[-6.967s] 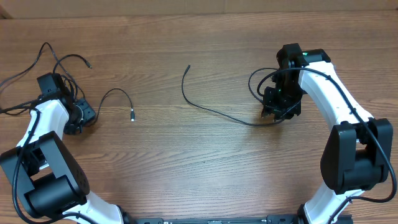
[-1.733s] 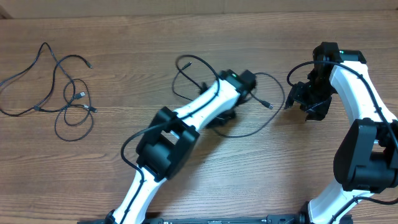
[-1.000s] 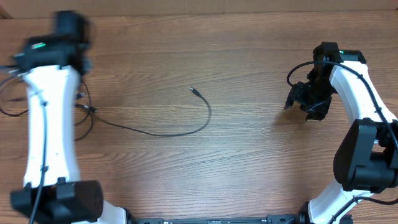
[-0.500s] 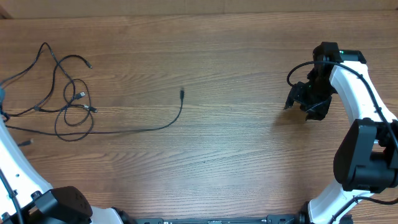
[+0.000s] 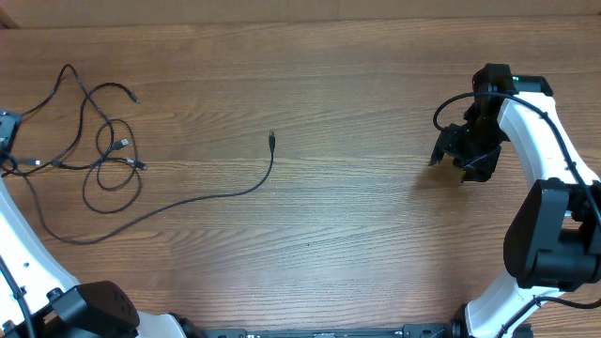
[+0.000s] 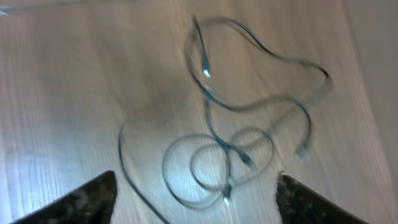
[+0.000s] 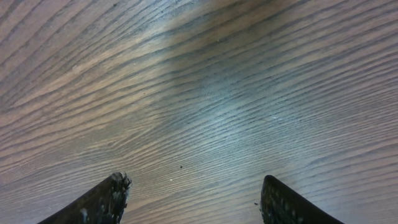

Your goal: Untangle cables

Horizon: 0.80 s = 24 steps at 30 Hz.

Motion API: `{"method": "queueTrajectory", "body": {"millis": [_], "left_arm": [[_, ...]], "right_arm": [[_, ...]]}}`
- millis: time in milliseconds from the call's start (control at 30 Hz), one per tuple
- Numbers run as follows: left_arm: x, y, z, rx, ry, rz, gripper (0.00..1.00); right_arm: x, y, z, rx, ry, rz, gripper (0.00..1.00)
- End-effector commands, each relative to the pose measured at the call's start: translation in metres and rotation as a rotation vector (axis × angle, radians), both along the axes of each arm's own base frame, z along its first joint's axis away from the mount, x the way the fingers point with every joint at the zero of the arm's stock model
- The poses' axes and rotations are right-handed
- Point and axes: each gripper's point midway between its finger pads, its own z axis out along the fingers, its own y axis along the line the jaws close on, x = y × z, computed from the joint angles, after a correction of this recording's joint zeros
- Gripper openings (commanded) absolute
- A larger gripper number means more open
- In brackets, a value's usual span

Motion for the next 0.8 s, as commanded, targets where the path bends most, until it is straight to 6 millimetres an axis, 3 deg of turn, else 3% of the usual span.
{"method": "queueTrajectory", "body": {"millis": [0,100,267,300,567,767], "left_arm": [[0.030,-0.047,0.008,-0.094,-0.085,-0.314,0.91],[0.040,-0.084,0.005,-0.131,-0.069,-0.572,0.91],[0.034,-0.130,-0.007,-0.177,0.030,-0.776,0.66],[0.033,-0.138,-0.008,-0.187,0.043,-0.798,0.65],[0.048,-0.211,-0.012,-0.157,0.100,-1.080,0.66],[0.064,-0.269,-0.026,-0.137,0.151,-1.249,0.77]], "right_arm": [[0.000,-0.002,0.000,-0.007,-0.005,0.001,0.67],[0.000,-0.002,0.000,-0.007,-0.005,0.001,0.67],[0.000,-0.002,0.000,-0.007,-0.005,0.001,0.67],[0.000,-0.002,0.000,-0.007,-0.005,0.001,0.67],[0.000,-0.002,0.000,-0.007,-0.005,0.001,0.67],[0.000,-0.002,0.000,-0.007,-0.005,0.001,0.67]]}}
